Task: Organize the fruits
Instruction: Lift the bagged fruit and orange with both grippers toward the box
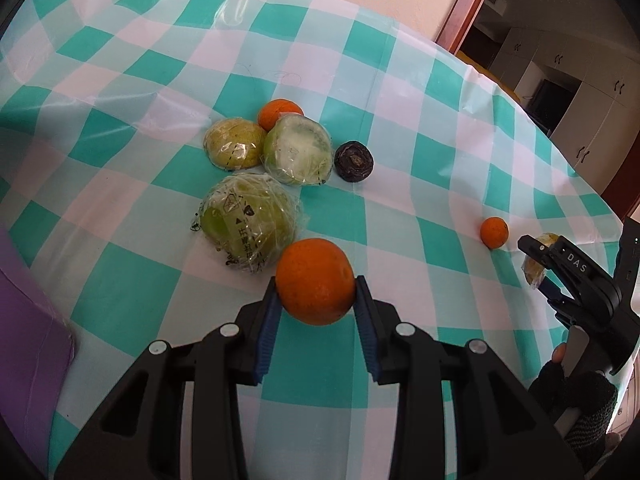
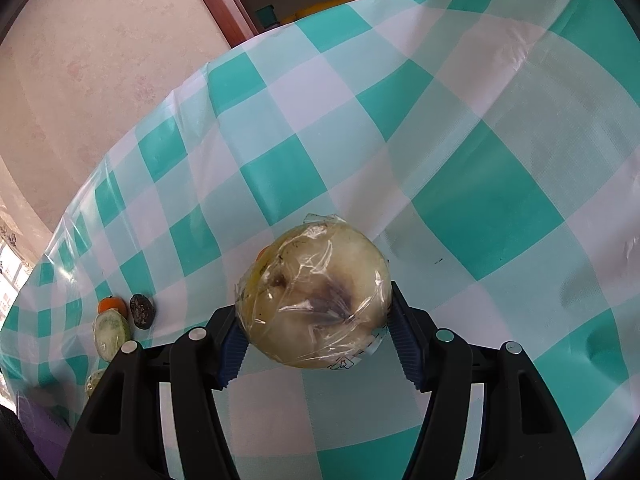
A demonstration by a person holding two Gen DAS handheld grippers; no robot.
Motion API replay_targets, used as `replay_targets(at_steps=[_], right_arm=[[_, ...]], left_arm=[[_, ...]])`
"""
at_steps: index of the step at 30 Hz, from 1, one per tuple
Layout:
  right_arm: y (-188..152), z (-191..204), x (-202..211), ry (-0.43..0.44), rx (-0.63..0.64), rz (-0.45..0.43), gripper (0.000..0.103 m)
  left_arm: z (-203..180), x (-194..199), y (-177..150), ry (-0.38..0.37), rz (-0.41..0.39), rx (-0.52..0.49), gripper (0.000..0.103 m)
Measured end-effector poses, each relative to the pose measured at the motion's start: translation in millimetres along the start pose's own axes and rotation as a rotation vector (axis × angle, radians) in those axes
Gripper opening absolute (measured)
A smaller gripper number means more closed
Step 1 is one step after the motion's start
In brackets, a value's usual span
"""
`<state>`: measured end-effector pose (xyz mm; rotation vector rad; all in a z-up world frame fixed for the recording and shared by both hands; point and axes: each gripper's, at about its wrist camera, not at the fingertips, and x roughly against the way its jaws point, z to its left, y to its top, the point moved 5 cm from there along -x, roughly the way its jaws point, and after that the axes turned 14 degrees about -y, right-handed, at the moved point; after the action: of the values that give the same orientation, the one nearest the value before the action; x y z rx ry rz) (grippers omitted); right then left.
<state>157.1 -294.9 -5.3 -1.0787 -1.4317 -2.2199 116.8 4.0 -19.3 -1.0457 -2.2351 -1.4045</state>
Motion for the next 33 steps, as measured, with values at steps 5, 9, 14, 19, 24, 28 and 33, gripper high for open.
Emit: replay_targets(at_steps=[5, 9, 14, 19, 24, 28, 33], right_arm=[[-11.0, 5.7, 9.5, 0.006, 0.028, 0.000, 0.061], [-30.1, 13.9, 24.6, 0.058, 0.055, 0.010, 0.061], [-61.7, 34.4, 39.8, 0.117, 0.135, 0.067, 0.061], [-93.4, 48.2, 59.6, 0.150, 0.200, 0.099, 0.061], [-120.3, 47.8, 80.1, 0.157, 0.227, 0.119, 0.061], [-139.0, 48.2, 105.2, 0.177, 0.261, 0.076, 0.061], [-158.5, 50.0, 128.6, 0.202, 0.303, 0.055, 0.061]], left_arm=[[-0.3, 12.4, -10.3, -0.019, -0.010, 0.000, 0.036], [-1.7, 20.4, -18.6, -0.042, -0.002, -0.005, 0.036], [-1.8, 28.4, -31.0, -0.073, 0.030, -0.005, 0.036], [-0.4, 43.7, -46.5, -0.081, 0.038, -0.017, 0.036], [3.8, 63.2, -62.6, -0.073, 0.035, -0.023, 0.036], [4.6, 79.8, -74.1, -0.076, 0.022, -0.039, 0.037], [4.8, 94.1, -83.3, -0.086, 0.009, -0.046, 0.037]])
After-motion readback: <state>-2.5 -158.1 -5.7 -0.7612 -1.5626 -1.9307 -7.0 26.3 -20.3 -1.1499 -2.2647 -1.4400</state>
